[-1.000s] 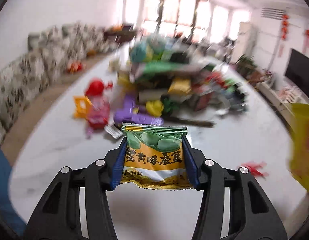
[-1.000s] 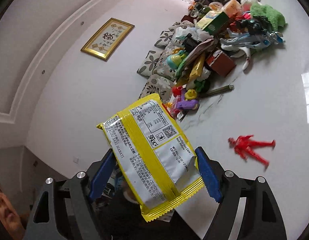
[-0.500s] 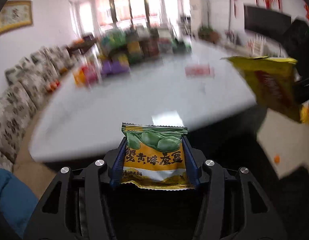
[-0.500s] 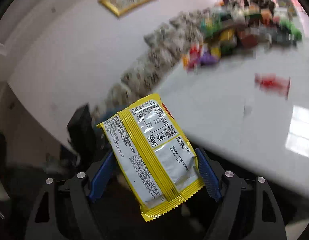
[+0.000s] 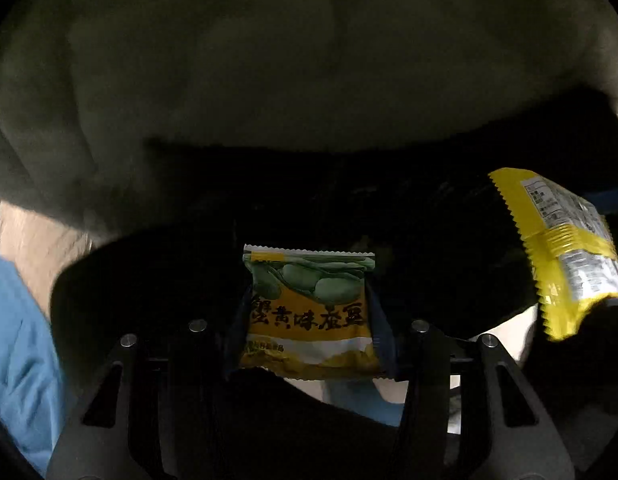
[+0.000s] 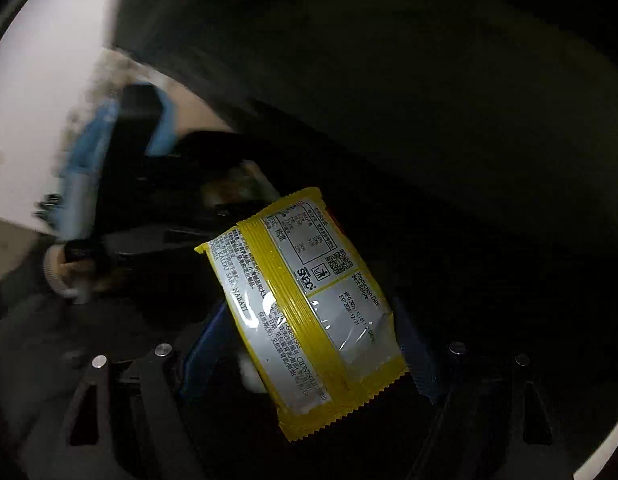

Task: Collect trash
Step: 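Carry both snack packets into the bin and open both tools, then grasp the red figure with right tool while left tool grasps purple toy gun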

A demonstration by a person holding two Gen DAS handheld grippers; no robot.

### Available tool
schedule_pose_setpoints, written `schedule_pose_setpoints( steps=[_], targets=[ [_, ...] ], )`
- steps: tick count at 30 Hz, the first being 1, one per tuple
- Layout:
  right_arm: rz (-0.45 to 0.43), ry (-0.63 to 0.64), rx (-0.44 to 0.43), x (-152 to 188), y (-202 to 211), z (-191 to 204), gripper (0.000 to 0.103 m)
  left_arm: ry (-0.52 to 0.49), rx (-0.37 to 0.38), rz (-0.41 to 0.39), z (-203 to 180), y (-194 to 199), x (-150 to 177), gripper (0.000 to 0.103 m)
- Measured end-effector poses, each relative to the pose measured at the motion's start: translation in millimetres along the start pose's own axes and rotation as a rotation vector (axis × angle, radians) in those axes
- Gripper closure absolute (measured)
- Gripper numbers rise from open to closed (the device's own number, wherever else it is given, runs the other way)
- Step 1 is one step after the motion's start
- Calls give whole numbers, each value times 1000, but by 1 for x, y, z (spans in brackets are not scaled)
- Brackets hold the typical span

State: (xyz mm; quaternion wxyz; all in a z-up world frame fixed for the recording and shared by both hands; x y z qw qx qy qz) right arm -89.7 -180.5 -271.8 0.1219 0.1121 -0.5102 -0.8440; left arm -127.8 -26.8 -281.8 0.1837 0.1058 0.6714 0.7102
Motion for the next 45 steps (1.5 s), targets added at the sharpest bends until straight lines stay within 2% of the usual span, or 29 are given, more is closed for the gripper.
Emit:
schedule_pose_setpoints(
  steps=[3, 8, 9, 11, 14, 19, 20, 23, 24, 26, 28, 29, 30, 32, 33, 34, 35, 36, 37, 38, 40, 43, 44, 45],
  targets=[
    [-10, -40, 77, -1, -17, -6, 26, 30, -17, 45, -1, -14, 3, 52],
    [-5, -117, 102, 0, -36, -13, 24, 30, -50, 112, -10, -31, 9, 49],
    [-5, -118, 111, 0, -36, -14, 23, 26, -56, 116, -10, -31, 9, 46],
    [-23, -118, 115, -1, -31, -15, 15, 30, -81, 105, -7, -26, 7, 24],
    [-47, -109, 130, -9, -25, -17, 11, 44, -93, 82, -1, -17, 4, 21],
    [-81, -71, 140, -13, -15, -12, 11, 63, -84, 75, 4, -11, 9, 21],
    [-99, -49, 144, -14, -10, -10, 11, 63, -82, 63, -1, -4, 20, 21],
    [-150, 54, 171, -16, 19, 5, 11, 51, -63, 28, 5, 15, 20, 21],
    [-156, 90, 170, 1, 38, 19, 11, 47, -59, 21, 6, 20, 20, 21],
    [-154, 152, 107, 8, 70, 32, 11, 32, -52, 10, 9, 34, 23, 21],
    [-175, 235, -32, 12, 125, 56, 11, 20, -51, -6, 13, 51, 29, 21],
    [-196, 267, -69, 12, 146, 63, 11, 16, -55, -13, 15, 57, 31, 21],
    [-244, 308, -95, 6, 177, 70, 11, 15, -70, -31, 18, 67, 33, 21],
    [-382, 349, -49, -24, 230, 71, 8, 13, -84, -57, 18, 79, 30, 21],
    [-449, 358, 19, -42, 246, 65, 6, 13, -85, -70, 19, 84, 24, 21],
    [-520, 370, 133, -67, 258, 56, 5, 12, -85, -88, 19, 91, 23, 21],
    [-554, 386, 231, -86, 262, 49, 5, 8, -83, -101, 28, 89, 23, 21],
    [-565, 420, 358, -114, 258, 36, 5, 1, -85, -115, 27, 93, 21, 21],
    [-547, 443, 426, -133, 251, 27, 9, -5, -87, -126, 23, 90, 23, 21],
    [-514, 461, 467, -152, 243, 18, 18, -11, -85, -139, 19, 95, 21, 21],
    [-414, 450, 462, -188, 225, -2, 33, -10, -78, -169, 15, 104, 20, 21],
    [-368, 444, 389, -212, 218, -9, 33, 6, -48, -220, 17, 122, 24, 21],
    [-352, 437, 366, -211, 212, -7, 37, 11, -44, -240, 14, 130, 25, 21],
    [-324, 428, 321, -214, 211, -7, 45, 15, -39, -257, 22, 136, 27, 21]
  ],
)
Point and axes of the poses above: each gripper's, at about its wrist camera, not at the fingertips, and y roughly against the way its jaws point, z to its left, x to its underside, the point moved 6 cm from there along -y, roughly the way its jaws point, and after that the axes turned 11 degrees about -y, right-handed, at the moved point
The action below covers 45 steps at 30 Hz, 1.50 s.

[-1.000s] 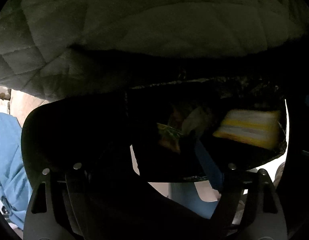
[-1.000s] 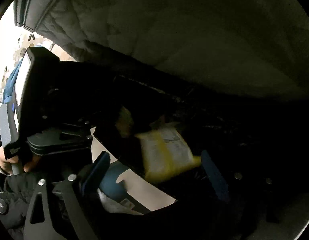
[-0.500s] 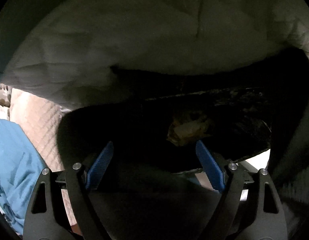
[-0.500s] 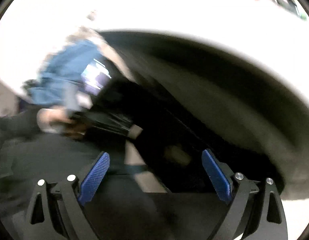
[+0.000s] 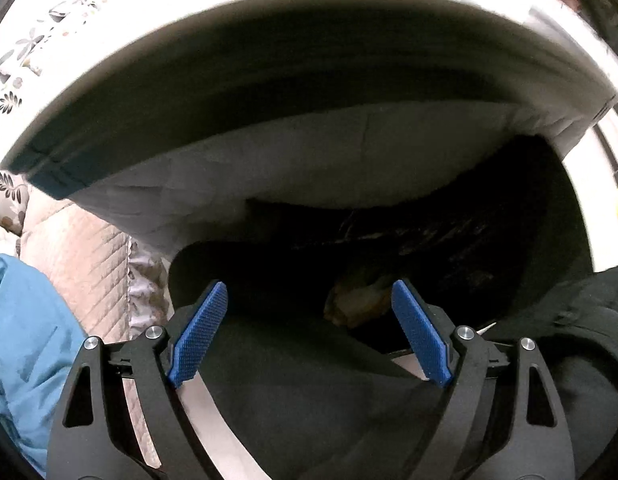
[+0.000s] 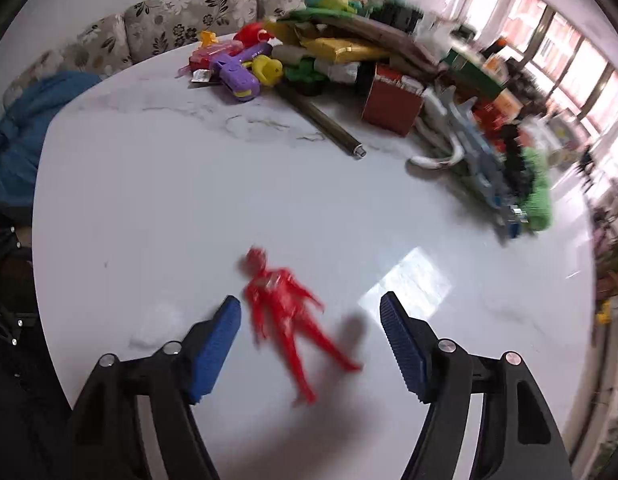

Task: Collect trash
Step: 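Grasp the red figure with right tool while left tool grasps purple toy gun, then lower the red figure and purple toy gun into the bin and open both tools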

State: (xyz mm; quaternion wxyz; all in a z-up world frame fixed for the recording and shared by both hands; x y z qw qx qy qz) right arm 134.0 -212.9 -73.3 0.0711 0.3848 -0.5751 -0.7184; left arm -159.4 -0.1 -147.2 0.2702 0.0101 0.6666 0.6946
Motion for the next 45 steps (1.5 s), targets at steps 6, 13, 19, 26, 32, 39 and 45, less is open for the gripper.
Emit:
schedule_pose_setpoints(
  steps=[6, 13, 19, 26, 32, 39, 45],
  targets=[
    [-16, -139, -98, 18, 14, 1, 69, 57, 59, -254, 22, 84, -49, 17],
    [-170, -350, -222, 52, 59, -3, 69, -7, -166, -394, 82, 77, -197, 14],
    [-247, -438, -285, 74, 84, 6, 69, 14, -198, -303, 122, 12, -295, 14],
    [-243, -468, -303, 82, 83, 11, 69, 36, -215, -185, 144, -42, -346, 10],
    [-238, -468, -312, 70, 79, 26, 68, 59, -105, -268, 149, -39, -336, 45],
    [-251, -475, -285, 64, 88, 56, 68, 86, 8, -446, 148, 8, -287, 55],
    [-263, -483, -256, 63, 94, 80, 68, 54, 46, -587, 142, 50, -252, 55]
  ],
)
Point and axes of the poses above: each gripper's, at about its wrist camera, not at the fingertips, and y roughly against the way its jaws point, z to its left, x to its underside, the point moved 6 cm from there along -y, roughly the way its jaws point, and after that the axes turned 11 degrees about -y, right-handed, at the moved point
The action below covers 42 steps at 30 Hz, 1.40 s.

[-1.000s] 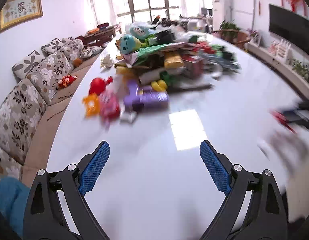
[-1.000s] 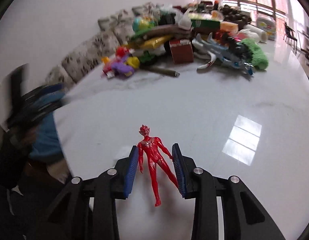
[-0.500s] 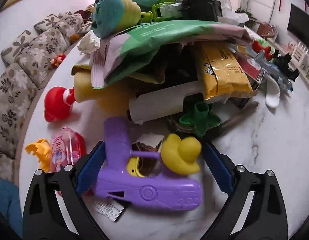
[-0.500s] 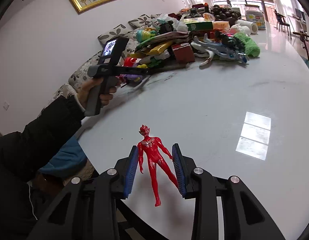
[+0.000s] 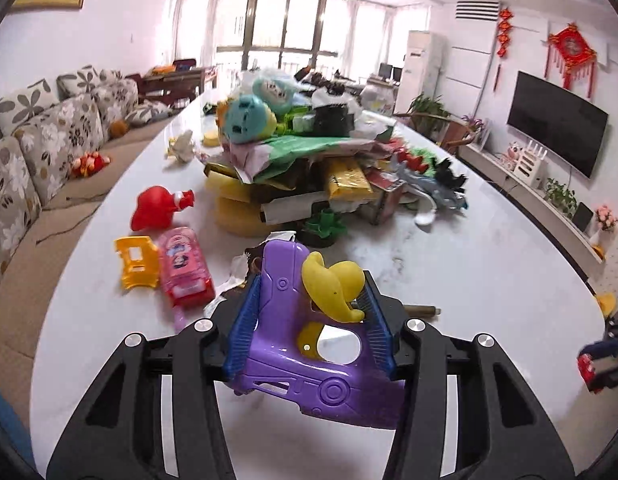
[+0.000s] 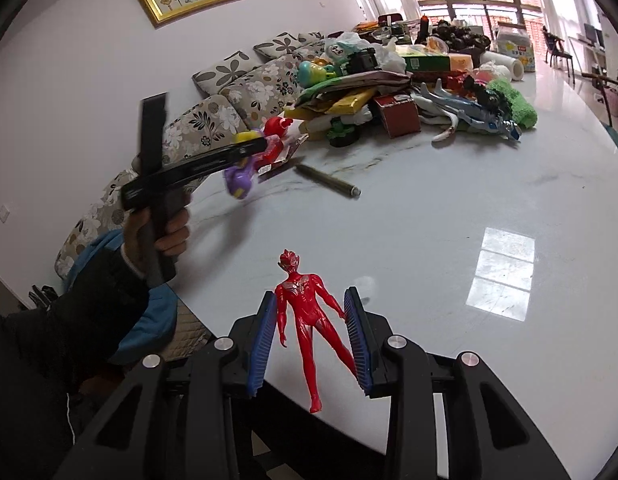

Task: Collect trash
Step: 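Lower the red figure and purple toy gun into the bin and open both tools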

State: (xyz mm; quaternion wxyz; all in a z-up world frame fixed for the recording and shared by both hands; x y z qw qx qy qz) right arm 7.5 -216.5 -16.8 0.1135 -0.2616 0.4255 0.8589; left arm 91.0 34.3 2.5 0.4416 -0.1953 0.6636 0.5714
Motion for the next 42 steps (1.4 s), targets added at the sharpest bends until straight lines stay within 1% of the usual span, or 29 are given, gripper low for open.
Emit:
schedule_pose_setpoints(
  steps=[2, 4, 6, 9, 13, 14, 16, 18, 20, 22, 23, 24, 27, 28, 29, 30, 31, 32, 34, 35, 37, 40, 42],
  targets=[
    [-3, -7, 1, 4, -1, 6, 68, -27, 3, -5, -5, 6, 5, 55],
    [-4, -8, 6, 7, -4, 10, 68, -36, 3, 19, -11, 6, 12, 55],
    [-9, -16, 12, 10, -7, 11, 68, -48, 10, 18, -20, 13, 17, 55],
    [-25, -18, -1, 15, -3, 16, 68, -76, 19, -29, -36, 47, 21, 55],
    [-50, 21, -34, 28, 20, 31, 68, -140, 19, -80, -70, 99, 31, 55],
    [-53, 34, -47, 33, 27, 35, 68, -167, 20, -94, -83, 118, 38, 55],
    [-49, 59, -67, 46, 40, 43, 68, -188, 19, -101, -98, 137, 50, 55],
    [-28, 78, -84, 62, 48, 48, 68, -195, 33, -81, -115, 153, 74, 55],
    [16, 91, -90, 87, 49, 48, 68, -196, 39, -18, -131, 157, 107, 55],
    [73, 95, -89, 112, 39, 43, 68, -194, 52, 50, -142, 151, 134, 55],
    [107, 91, -80, 126, 30, 38, 68, -191, 60, 116, -150, 142, 159, 54],
    [135, 80, -77, 135, 21, 33, 68, -190, 67, 156, -154, 135, 173, 55],
    [261, 36, -71, 174, -23, 11, 68, -190, 105, 322, -164, 98, 227, 54],
    [297, 19, -69, 182, -38, 3, 68, -196, 126, 367, -166, 88, 239, 53],
    [341, -1, -65, 193, -59, -8, 66, -201, 129, 417, -167, 74, 252, 53],
    [378, -12, -60, 200, -75, -15, 65, -215, 112, 470, -168, 58, 267, 45],
    [415, -24, -38, 209, -97, -26, 51, -250, 106, 535, -170, 37, 284, 22],
    [436, -26, 1, 217, -117, -38, 40, -264, 91, 569, -169, 23, 295, 14],
    [473, -17, 59, 227, -141, -52, 42, -291, 83, 652, -169, -6, 318, 14],
    [480, -12, 82, 230, -147, -56, 43, -289, 81, 676, -169, -13, 326, 14],
    [475, -23, 62, 230, -141, -54, 44, -276, 88, 696, -167, -18, 332, 14],
    [427, 10, 16, 215, -99, -27, 44, -250, 110, 655, -161, -2, 321, 14],
    [372, 64, -32, 194, -65, -1, 44, -222, 124, 584, -152, 28, 302, 14]
  ],
)
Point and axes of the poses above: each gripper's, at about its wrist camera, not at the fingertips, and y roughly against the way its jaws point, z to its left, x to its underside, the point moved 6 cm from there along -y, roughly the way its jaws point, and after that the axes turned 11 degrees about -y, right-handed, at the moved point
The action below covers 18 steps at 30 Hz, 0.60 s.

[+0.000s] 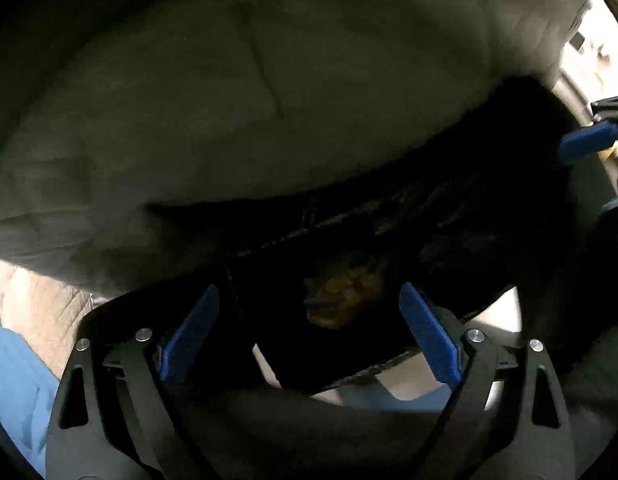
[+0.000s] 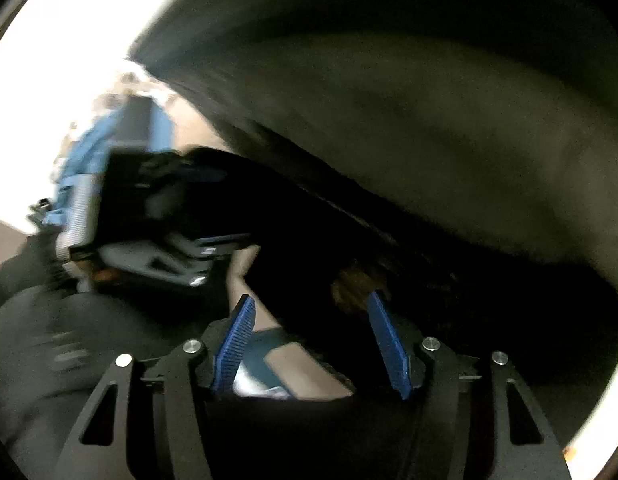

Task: Collect trash
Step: 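Lower the red figure and purple toy gun into the bin and open both tools, then grasp the olive-green pen with the right tool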

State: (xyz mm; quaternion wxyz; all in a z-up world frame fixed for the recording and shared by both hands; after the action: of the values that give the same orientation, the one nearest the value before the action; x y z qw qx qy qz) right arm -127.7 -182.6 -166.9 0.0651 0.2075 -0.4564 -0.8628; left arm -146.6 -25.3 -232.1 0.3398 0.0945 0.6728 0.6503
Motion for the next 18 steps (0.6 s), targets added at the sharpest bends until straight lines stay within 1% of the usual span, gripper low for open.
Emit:
schedule_pose_setpoints(
  steps=[2, 3, 4, 5, 7, 8, 10, 11, 13, 15, 16, 17, 18],
  targets=[
    [-71, 99, -5, -24, 39, 30, 38, 35, 2, -88, 9, 41, 3, 14],
    [-96, 133, -1, -36, 48, 39, 37, 51, -1, -124, 14, 55, 3, 14],
    [-131, 182, 7, -57, 59, 52, 35, 83, -5, -182, 22, 76, 3, 14],
    [-159, 237, 18, -86, 64, 66, 35, 109, -10, -216, 28, 88, 1, 14],
    [-197, 322, 67, -129, 62, 81, 36, 174, -21, -289, 42, 113, -6, 14],
    [-192, 374, 88, -157, 54, 91, 40, 198, -24, -309, 47, 120, -8, 14],
    [-161, 445, 130, -196, 37, 100, 47, 254, -19, -350, 57, 135, -11, 14],
    [-136, 480, 161, -213, 23, 106, 48, 272, -22, -361, 58, 139, -13, 14],
    [-85, 522, 202, -238, 6, 103, 51, 303, -38, -384, 62, 151, -13, 14],
    [-24, 558, 233, -254, -11, 102, 51, 322, -60, -394, 65, 161, -18, 14],
    [5, 565, 240, -255, -17, 98, 51, 337, -73, -397, 68, 166, -17, 14],
    [26, 573, 249, -247, -20, 87, 51, 348, -76, -400, 73, 167, -18, 14],
    [36, 578, 238, -252, -24, 84, 50, 358, -79, -405, 74, 169, -17, 14]
  ],
)
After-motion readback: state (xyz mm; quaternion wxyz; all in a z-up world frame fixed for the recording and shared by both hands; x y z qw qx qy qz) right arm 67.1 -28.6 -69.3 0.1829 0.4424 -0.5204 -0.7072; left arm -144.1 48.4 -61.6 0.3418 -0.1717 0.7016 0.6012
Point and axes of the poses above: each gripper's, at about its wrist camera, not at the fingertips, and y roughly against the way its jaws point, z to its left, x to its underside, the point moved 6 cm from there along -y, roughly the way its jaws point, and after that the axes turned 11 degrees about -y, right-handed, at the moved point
